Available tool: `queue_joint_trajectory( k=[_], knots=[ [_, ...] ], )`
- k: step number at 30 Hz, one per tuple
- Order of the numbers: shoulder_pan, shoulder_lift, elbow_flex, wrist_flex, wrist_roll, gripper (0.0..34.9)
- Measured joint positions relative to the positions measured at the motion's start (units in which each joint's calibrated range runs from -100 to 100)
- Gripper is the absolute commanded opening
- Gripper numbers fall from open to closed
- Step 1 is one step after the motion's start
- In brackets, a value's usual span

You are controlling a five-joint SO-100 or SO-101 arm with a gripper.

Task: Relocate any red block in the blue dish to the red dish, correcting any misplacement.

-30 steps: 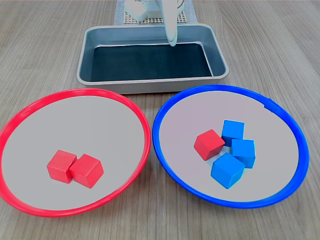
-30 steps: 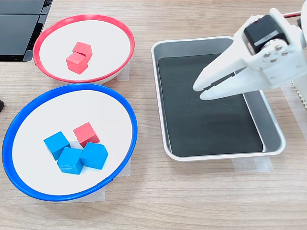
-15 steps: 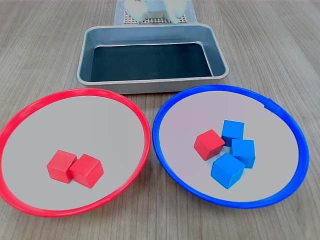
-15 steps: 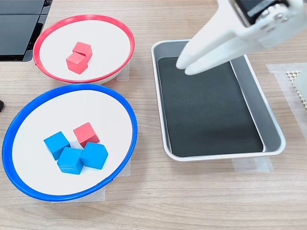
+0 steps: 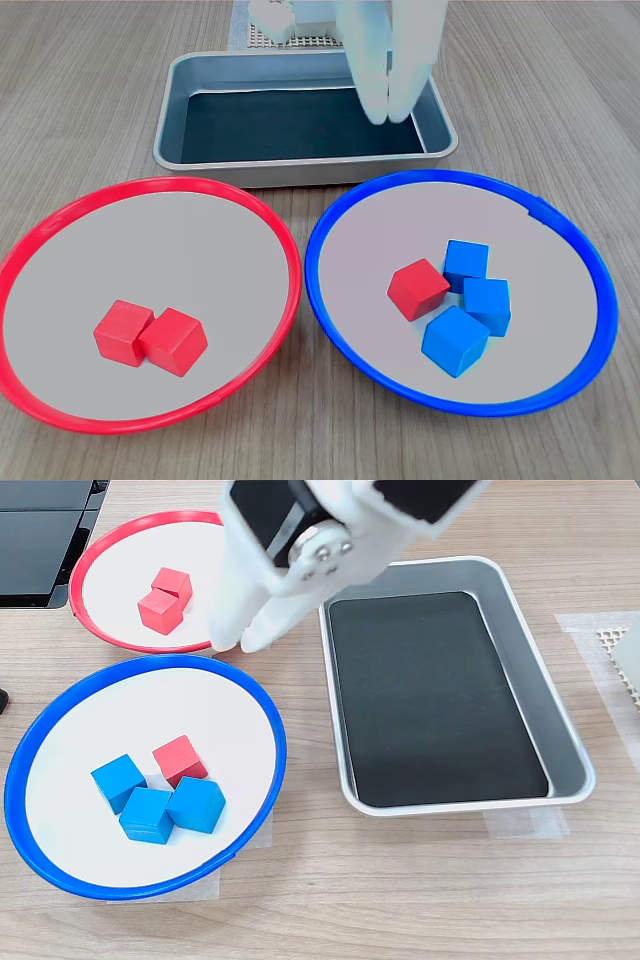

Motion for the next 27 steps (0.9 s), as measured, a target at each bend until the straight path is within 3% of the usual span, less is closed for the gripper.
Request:
queue_joint_trajectory(
  k=[7, 17, 27],
  knots=[
    [-0.53, 17.48, -17.15, 4.73, 1.66, 1.6],
    [-1.42, 33.16, -33.03, 9.79, 2.64, 12.0],
    [-1.77, 38.79, -37.3, 9.79, 2.59, 14.1]
  ],
)
